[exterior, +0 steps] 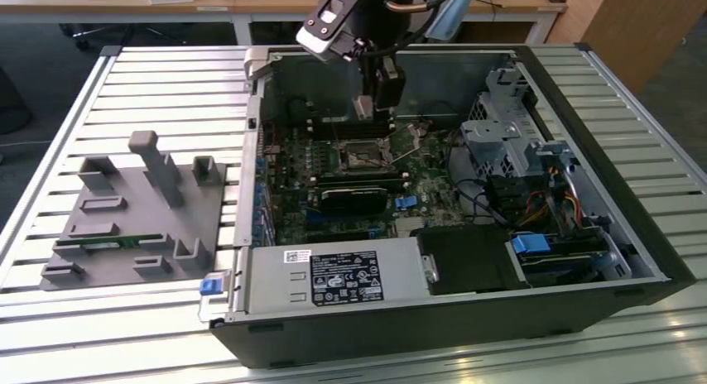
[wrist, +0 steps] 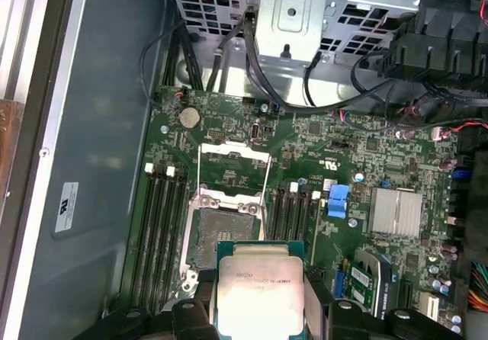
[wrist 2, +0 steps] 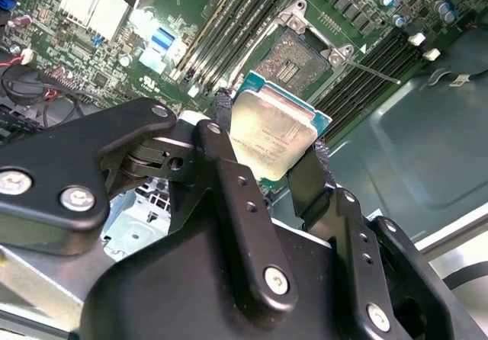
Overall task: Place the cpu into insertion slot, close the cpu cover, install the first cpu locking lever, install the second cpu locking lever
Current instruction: 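Place the cpu into insertion slot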
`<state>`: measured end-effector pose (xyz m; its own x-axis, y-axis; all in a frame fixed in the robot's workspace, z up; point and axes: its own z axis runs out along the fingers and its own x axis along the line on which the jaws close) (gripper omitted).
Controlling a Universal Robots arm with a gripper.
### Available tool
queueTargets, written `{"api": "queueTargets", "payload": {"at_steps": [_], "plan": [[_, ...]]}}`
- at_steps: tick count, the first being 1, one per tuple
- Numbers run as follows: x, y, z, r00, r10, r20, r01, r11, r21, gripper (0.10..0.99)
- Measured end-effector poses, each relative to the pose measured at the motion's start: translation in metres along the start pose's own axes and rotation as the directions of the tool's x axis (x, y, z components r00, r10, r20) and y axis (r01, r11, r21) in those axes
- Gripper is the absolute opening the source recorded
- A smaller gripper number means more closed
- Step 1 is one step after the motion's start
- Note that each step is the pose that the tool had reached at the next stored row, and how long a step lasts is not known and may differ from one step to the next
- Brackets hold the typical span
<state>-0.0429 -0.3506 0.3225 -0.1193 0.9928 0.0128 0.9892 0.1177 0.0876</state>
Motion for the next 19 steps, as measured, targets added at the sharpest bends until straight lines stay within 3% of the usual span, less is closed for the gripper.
{"api": "queueTargets", "payload": {"at_steps": [3, 7, 8, 19], "plan": [[0.0, -0.0005, 0.0043, 1.0, 0.009, 0.0013, -0.009, 1.0, 0.0, 0.541], [0.0, -0.0009, 0.0089, 0.9991, 0.042, 0.0094, -0.042, 0.9991, 0.0, 0.541], [-0.0001, -0.0016, 0.0171, 0.9964, 0.082, 0.0212, -0.082, 0.9966, -0.001, 0.541], [-0.0001, -0.0021, 0.0224, 0.9964, 0.082, 0.0207, -0.082, 0.9966, -0.001, 0.541]]}}
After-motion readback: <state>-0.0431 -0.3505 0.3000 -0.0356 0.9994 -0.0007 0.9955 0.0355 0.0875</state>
